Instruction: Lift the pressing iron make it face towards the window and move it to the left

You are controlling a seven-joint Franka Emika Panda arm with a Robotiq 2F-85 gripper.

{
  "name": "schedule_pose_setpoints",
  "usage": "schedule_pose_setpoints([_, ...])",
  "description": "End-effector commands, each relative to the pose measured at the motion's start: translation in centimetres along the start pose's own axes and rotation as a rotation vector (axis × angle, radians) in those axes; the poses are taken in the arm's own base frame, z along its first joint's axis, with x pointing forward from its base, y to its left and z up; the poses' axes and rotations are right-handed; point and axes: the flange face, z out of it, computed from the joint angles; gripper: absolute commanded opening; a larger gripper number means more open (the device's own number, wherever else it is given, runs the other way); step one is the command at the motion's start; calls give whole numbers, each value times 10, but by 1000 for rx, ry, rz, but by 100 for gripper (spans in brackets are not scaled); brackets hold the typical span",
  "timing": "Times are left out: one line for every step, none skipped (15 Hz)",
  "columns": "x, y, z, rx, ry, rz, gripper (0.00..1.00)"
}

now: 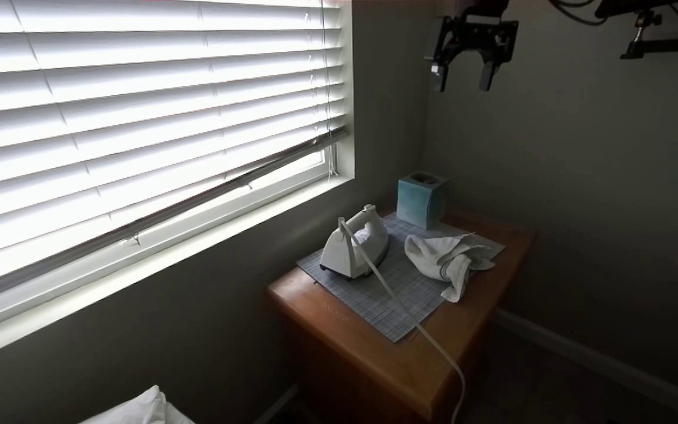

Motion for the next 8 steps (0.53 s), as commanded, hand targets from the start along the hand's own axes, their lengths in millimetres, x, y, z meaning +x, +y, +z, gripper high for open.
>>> schedule_pose_setpoints([60,-19,35,69,-18,181,100])
schedule_pose_setpoints([71,-27,48,87,-26,227,100])
schedule_pose_setpoints([79,-35,59,106,-37,270,100])
schedule_pose_setpoints([85,-44,69,140,-65,301,100])
schedule_pose_setpoints([62,-22,52,89,-35,223,100])
schedule_pose_setpoints([70,-29,63,104,-50,247,100])
schedule_pose_setpoints([74,-35,71,109,-61,258,100])
schedule_pose_setpoints([78,-39,76,110,-66,263,100])
